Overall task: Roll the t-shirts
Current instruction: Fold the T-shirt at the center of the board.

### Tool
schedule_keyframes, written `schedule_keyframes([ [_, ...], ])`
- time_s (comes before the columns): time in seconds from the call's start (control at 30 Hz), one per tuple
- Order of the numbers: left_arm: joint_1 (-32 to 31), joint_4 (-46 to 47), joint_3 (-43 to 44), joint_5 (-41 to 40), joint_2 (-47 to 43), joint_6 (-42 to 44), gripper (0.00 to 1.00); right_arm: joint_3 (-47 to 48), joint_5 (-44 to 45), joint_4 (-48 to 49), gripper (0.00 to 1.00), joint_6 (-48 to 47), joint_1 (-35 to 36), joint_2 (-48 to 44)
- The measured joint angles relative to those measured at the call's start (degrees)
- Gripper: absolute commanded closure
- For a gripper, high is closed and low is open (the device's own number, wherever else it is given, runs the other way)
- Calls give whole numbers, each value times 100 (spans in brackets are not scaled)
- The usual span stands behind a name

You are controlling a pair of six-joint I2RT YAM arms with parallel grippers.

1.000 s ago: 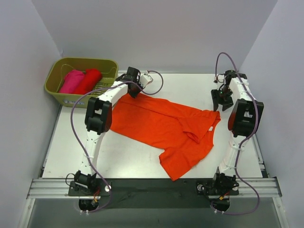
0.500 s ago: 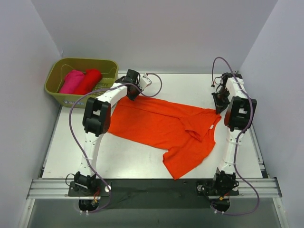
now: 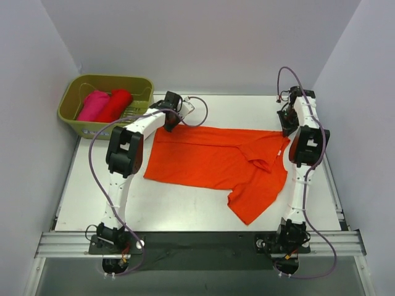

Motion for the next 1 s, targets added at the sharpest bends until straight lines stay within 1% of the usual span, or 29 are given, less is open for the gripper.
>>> schedule_keyframes([
  [0.07, 0, -11, 0, -42, -15, -17, 64, 70, 2, 98, 65, -11, 0, 22],
  [0.1, 2, -13, 0, -46, -33, -39, 63, 111, 9, 168, 55, -20, 0, 28],
  [0.17, 0, -9, 0, -22, -101, -72, 57, 192, 44, 334, 49, -20, -2, 33],
  [0.2, 2, -4, 0, 24, -157, -90, 55, 208, 44, 402, 46, 0, -7, 24],
  [0.27, -2, 4, 0, 162, -343, -151, 53, 129, 37, 597, 45, -13, -20, -90],
  [0.37, -37, 59, 0, 516, -754, -308, 49, -446, -26, 879, 44, -20, -24, -662],
  [0.47, -160, 269, -46, 1134, -1314, -448, 48, -1189, -223, 1032, 49, -87, -20, -1556],
  [0.53, -321, 584, -334, 1552, -1770, -492, 48, -1722, -382, 1147, 50, -186, -7, -2238],
  [0.6, -564, 1106, -988, 1947, -2315, -439, 47, -2131, -540, 1154, 54, -291, 11, -2774],
  [0.67, -866, 1672, -1753, 2273, -2791, -313, 46, -2352, -780, 1095, 58, -345, 11, -3029],
  [0.7, -1058, 2035, -2243, 2479, -3010, -219, 47, -2380, -905, 1029, 60, -345, 11, -3038],
  [0.8, -1427, 2765, -3014, 2955, -3123, -267, 49, -2391, -1274, 828, 69, -284, 15, -2774],
  [0.83, -1502, 2924, -3154, 3075, -3069, -378, 51, -2378, -1399, 743, 71, -249, 17, -2601],
  [0.87, -1554, 3060, -3220, 3182, -2999, -494, 51, -2374, -1495, 682, 76, -221, 20, -2430],
  [1.0, -1766, 3825, -3274, 3279, -2651, -1049, 53, -2345, -1626, 507, 80, -173, 79, -1788],
])
